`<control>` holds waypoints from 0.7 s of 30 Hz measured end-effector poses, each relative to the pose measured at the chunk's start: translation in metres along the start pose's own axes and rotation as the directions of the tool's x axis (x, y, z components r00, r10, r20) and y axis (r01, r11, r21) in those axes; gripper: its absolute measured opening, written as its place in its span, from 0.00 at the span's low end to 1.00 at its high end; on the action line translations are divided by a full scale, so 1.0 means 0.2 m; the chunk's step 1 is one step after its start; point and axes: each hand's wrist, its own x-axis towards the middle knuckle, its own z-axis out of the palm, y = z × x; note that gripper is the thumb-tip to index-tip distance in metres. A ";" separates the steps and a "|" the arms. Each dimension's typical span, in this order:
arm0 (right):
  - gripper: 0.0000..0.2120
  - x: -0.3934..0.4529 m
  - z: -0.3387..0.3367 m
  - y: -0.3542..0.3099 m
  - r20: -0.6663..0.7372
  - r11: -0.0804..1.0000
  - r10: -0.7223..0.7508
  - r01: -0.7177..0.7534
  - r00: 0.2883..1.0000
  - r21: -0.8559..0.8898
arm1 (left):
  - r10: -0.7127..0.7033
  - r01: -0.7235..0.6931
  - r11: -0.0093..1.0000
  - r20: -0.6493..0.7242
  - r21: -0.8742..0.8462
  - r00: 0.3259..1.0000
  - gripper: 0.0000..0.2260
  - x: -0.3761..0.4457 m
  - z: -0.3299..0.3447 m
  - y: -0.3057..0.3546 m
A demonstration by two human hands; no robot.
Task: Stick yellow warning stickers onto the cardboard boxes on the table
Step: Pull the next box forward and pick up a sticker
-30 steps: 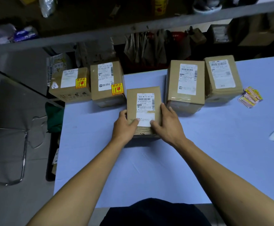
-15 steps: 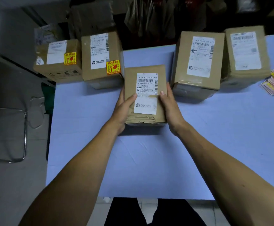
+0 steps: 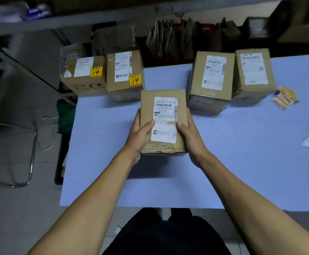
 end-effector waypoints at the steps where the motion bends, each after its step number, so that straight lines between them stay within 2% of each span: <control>1: 0.37 -0.06 0.01 -0.01 -0.024 1.000 -0.022 0.022 0.999 -0.003 | 0.011 -0.011 1.000 0.027 0.006 1.000 0.22 -0.04 0.00 0.01; 6: 0.38 -0.27 0.01 -0.05 -0.124 0.998 -0.066 0.063 0.990 -0.024 | 0.031 -0.035 0.999 0.138 0.020 0.990 0.18 -0.16 0.04 0.00; 10: 0.33 -0.47 -0.05 -0.03 -0.233 0.994 -0.108 0.097 0.966 -0.058 | 0.012 -0.024 0.999 0.249 0.046 0.969 0.18 -0.25 0.12 -0.02; 14: 0.38 -0.63 -0.17 0.01 -0.338 0.995 -0.094 0.077 0.936 -0.064 | -0.010 -0.023 0.996 0.359 0.088 0.933 0.16 -0.34 0.26 -0.06; 21: 0.38 -0.74 -0.44 0.06 -0.424 0.997 -0.080 0.069 0.902 -0.042 | -0.047 -0.018 0.988 0.415 0.151 0.909 0.14 -0.39 0.56 -0.13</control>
